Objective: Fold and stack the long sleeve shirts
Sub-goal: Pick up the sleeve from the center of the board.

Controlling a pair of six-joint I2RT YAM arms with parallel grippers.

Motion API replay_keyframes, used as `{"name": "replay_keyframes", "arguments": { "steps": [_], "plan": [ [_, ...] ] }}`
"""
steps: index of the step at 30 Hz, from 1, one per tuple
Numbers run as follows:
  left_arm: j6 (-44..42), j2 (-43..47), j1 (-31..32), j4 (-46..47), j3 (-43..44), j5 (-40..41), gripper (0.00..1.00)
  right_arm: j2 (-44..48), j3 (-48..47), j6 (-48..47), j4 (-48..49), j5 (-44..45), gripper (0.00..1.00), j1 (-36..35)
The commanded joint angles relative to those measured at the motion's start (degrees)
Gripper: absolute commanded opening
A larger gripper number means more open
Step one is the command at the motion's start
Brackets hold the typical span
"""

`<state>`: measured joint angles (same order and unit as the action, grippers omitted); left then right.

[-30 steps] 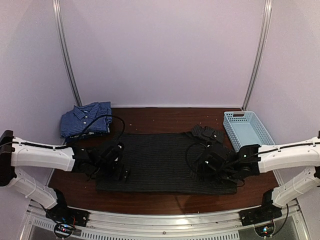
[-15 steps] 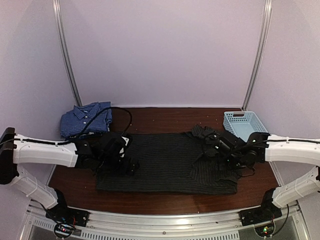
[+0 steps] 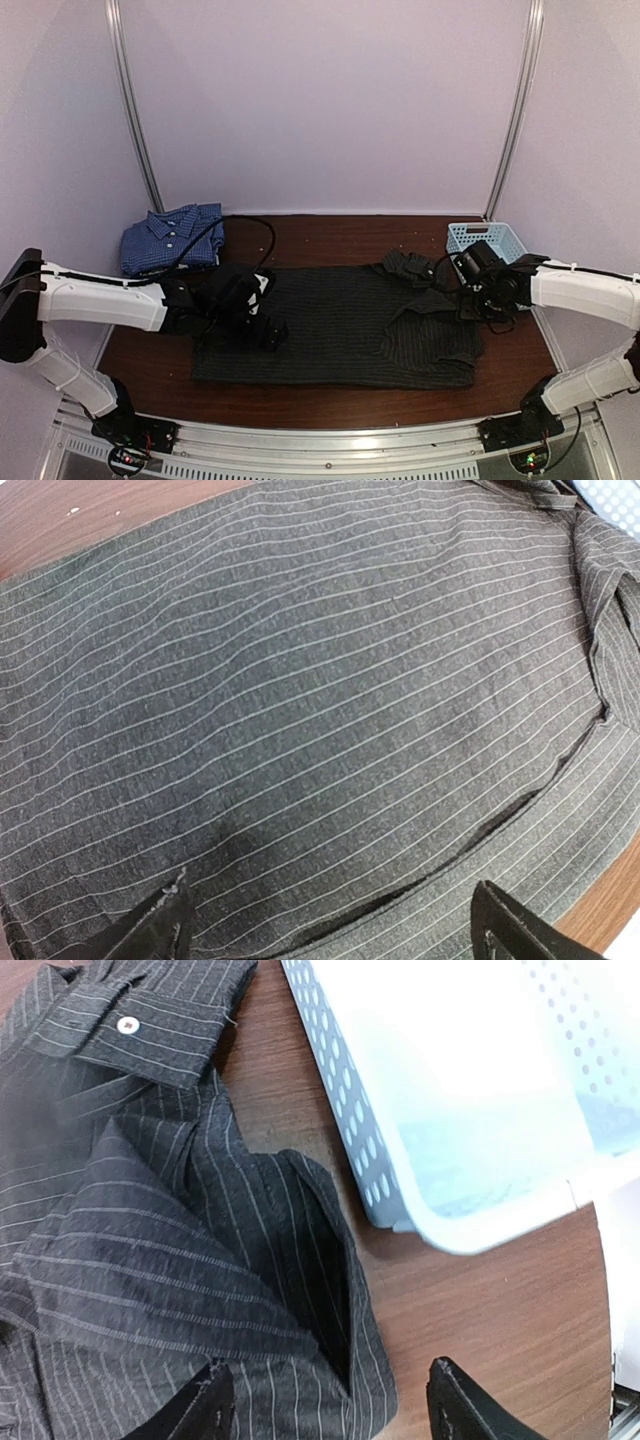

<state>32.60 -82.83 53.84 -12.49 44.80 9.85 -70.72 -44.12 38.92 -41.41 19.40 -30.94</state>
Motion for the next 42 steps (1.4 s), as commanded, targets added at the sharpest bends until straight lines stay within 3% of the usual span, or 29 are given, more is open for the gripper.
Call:
{"name": "replay_keyframes", "arguments": {
  "steps": [1,12,23,42],
  "plan": [
    [-1.1,-0.5,0.1,2.9,1.4,-0.9,0.98,-3.6,1.1,-5.1,6.6,-2.8,0.65,2.8],
    [-0.6,-0.7,0.1,3.1,0.9,-1.1,0.98,-9.0,1.3,-7.6,9.9,-4.7,0.53,3.7],
    [-0.2,-1.9,0.1,3.9,0.9,-2.3,0.98,3.9,5.9,-4.6,10.5,-8.5,0.56,3.7],
    [0.1,-1.6,0.2,4.1,1.0,-3.5,0.98,-1.6,9.6,-3.2,14.5,-6.2,0.51,3.6]
  ]
}}
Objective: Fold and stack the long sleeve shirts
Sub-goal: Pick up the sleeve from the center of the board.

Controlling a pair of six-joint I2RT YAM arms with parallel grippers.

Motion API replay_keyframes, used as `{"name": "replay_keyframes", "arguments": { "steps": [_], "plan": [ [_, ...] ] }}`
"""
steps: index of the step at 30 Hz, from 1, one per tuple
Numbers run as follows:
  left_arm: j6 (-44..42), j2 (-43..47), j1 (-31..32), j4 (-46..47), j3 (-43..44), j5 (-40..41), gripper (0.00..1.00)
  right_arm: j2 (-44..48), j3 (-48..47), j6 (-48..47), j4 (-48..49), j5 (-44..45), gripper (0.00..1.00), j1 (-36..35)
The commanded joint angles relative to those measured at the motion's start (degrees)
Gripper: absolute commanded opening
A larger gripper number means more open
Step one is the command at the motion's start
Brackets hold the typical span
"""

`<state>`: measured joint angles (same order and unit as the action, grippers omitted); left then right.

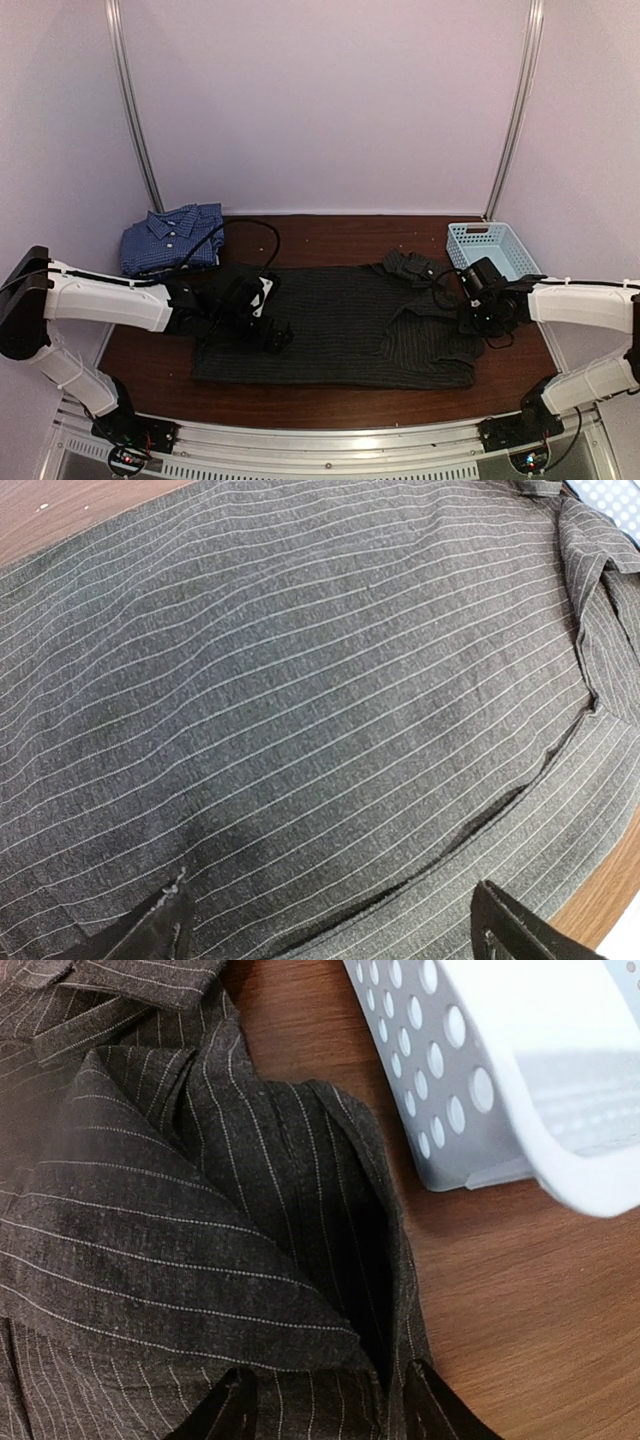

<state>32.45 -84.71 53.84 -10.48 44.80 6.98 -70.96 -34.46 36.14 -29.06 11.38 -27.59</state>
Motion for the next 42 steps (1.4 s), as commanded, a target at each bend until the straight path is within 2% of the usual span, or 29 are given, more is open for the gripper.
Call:
{"name": "replay_keyframes", "arguments": {
  "steps": [1,7,14,21,30,36,42],
  "plan": [
    [0.4,0.2,0.1,2.0,1.0,-0.7,0.98,-1.6,-0.2,-0.7,2.4,1.9,0.5,0.2],
    [0.5,0.2,0.2,2.0,0.6,-0.6,0.98,-3.1,-1.3,-1.8,2.5,2.2,0.43,0.3],
    [0.5,-0.5,0.2,2.0,1.0,-0.8,0.98,-3.1,-1.8,-2.8,2.5,2.1,0.28,0.2],
    [0.5,-1.3,0.2,2.3,1.1,-1.2,0.98,-0.9,-1.9,-2.7,1.9,1.5,0.2,0.2],
    [0.5,-1.5,0.2,2.2,1.2,-1.5,0.98,-1.3,-2.6,-3.2,1.6,1.4,0.0,0.2],
    [0.3,-0.8,0.2,2.3,1.5,-1.4,0.98,0.9,-7.3,-3.6,-1.3,-0.1,0.0,-2.3],
    [-0.4,-0.5,0.2,4.7,2.0,-3.9,0.98,2.8,-12.9,-2.3,-1.5,-5.8,0.0,-6.3]
  ]
}}
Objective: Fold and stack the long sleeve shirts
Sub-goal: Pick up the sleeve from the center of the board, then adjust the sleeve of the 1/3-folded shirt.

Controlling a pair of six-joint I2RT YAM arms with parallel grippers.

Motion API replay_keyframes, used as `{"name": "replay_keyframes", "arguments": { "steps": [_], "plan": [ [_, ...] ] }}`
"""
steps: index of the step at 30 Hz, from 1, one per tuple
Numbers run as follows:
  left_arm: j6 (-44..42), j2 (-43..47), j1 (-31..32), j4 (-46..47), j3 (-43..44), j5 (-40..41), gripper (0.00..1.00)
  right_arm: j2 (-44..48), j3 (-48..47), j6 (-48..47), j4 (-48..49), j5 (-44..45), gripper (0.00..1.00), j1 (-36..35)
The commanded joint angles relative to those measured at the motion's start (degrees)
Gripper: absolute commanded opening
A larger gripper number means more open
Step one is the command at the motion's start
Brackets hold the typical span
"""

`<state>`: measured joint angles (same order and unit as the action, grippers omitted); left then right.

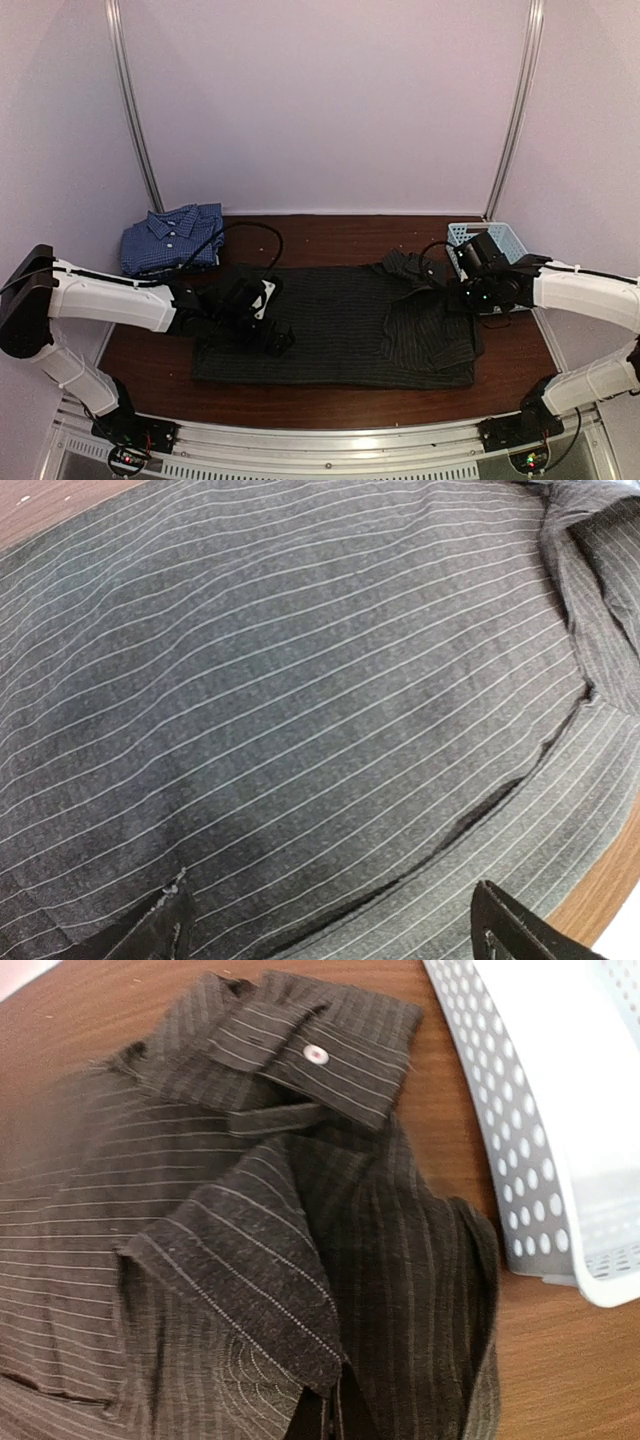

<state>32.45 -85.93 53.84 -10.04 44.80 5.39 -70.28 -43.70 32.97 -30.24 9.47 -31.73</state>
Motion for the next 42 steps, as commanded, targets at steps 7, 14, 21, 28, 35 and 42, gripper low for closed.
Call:
{"name": "replay_keyframes", "arguments": {
  "steps": [7,14,21,28,35,42],
  "plan": [
    [-1.4,1.0,0.2,6.8,2.3,-5.0,0.98,2.3,-4.7,4.2,7.5,-14.3,0.0,-5.7],
    [-1.6,1.4,0.2,7.0,2.8,-5.3,0.98,-3.6,-6.3,8.3,11.6,-11.9,0.0,-10.8],
    [-1.1,2.9,0.2,5.7,1.6,-2.9,0.98,-11.7,-9.1,11.8,15.6,-9.7,0.13,-17.7],
    [-0.6,3.8,0.2,5.0,0.3,-0.6,0.98,-19.9,-15.2,12.0,14.6,-8.2,0.35,-23.3],
    [-0.3,4.7,0.2,5.0,-0.8,-0.1,0.98,-18.3,-17.1,11.0,9.2,-4.3,0.64,-24.5],
    [-0.8,4.4,0.2,8.7,-1.7,-4.8,0.98,-12.3,-13.3,10.4,5.3,-1.8,0.67,-24.4]
  ]
}}
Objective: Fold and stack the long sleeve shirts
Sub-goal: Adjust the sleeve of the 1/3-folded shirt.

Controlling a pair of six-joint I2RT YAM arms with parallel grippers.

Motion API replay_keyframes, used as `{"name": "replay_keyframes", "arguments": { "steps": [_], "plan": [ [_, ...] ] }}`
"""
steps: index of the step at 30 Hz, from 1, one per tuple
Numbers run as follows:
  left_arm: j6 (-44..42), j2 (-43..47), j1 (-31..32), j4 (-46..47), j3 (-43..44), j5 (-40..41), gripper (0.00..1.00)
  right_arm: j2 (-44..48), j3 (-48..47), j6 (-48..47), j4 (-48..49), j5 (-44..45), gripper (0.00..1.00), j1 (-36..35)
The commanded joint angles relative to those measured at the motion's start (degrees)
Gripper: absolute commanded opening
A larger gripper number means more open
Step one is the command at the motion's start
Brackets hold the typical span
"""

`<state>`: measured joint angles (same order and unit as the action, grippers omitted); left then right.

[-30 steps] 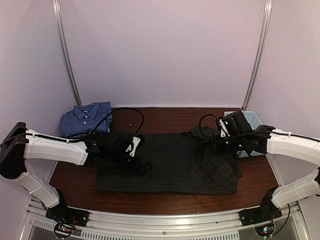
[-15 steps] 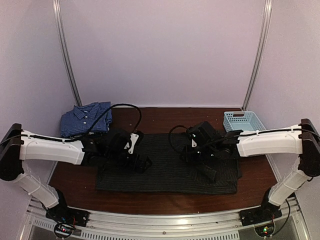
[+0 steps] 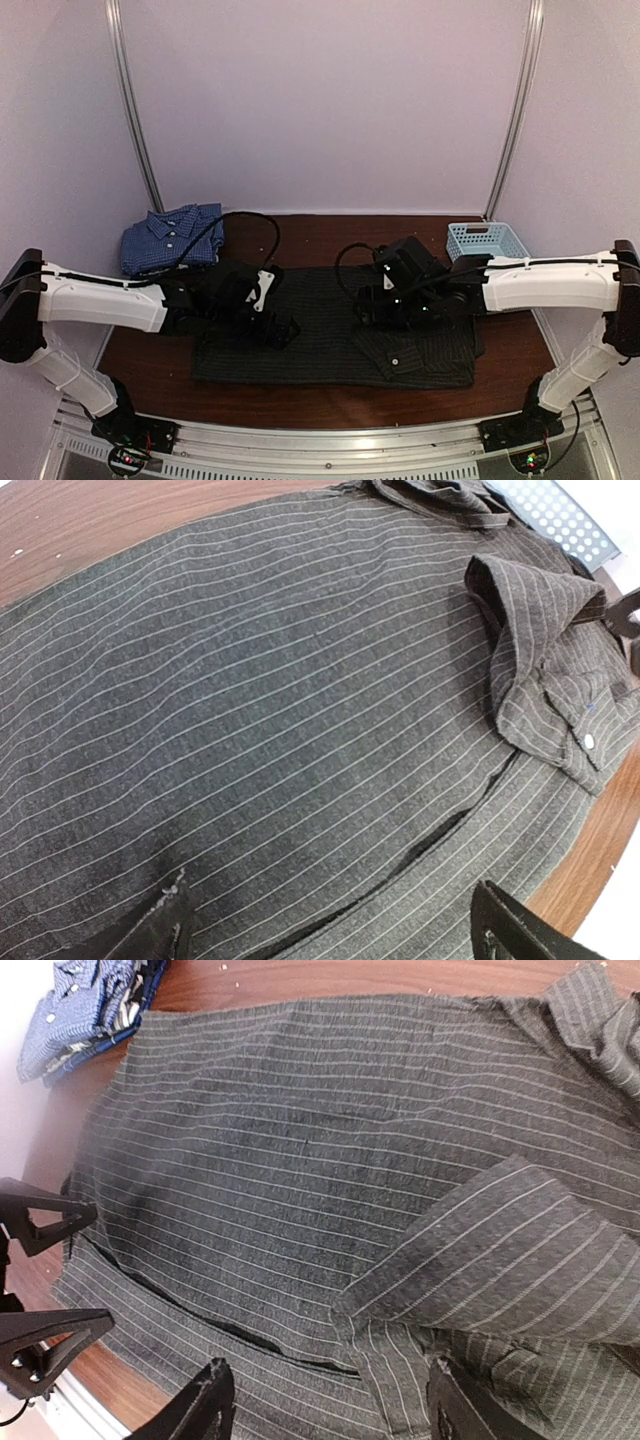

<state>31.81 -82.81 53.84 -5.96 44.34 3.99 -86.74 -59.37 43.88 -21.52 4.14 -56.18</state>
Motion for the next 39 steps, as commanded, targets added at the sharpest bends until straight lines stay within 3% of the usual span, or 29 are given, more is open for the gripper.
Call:
{"name": "replay_keyframes", "arguments": {
  "steps": [1,4,17,27,31,36,39],
  "plan": [
    [-0.1,1.1,0.2,5.4,-1.6,-5.0,0.98,4.8,3.1,-0.4,-4.2,3.9,0.67,0.2],
    [0.4,0.9,0.3,9.0,-2.3,-8.0,0.98,6.3,6.1,-0.5,-5.1,3.7,0.67,0.7],
    [1.0,0.7,1.1,8.9,-2.3,-8.2,0.98,7.5,17.8,-0.7,-0.1,-1.5,0.73,4.2],
    [1.1,0.1,1.2,8.9,-2.4,-8.0,0.98,8.4,22.5,-1.2,4.7,-6.1,0.7,6.2],
    [1.3,0.2,1.3,8.6,-2.3,-7.2,0.98,9.2,23.9,-1.1,8.8,-8.8,0.57,6.5],
    [2.2,0.9,1.3,8.4,-2.3,-5.6,0.98,10.6,25.0,-0.2,13.7,-11.6,0.25,6.8],
    [3.2,1.5,1.3,9.3,-2.6,-6.0,0.98,11.8,24.9,1.1,15.8,-12.6,0.12,6.8]
  ]
}}
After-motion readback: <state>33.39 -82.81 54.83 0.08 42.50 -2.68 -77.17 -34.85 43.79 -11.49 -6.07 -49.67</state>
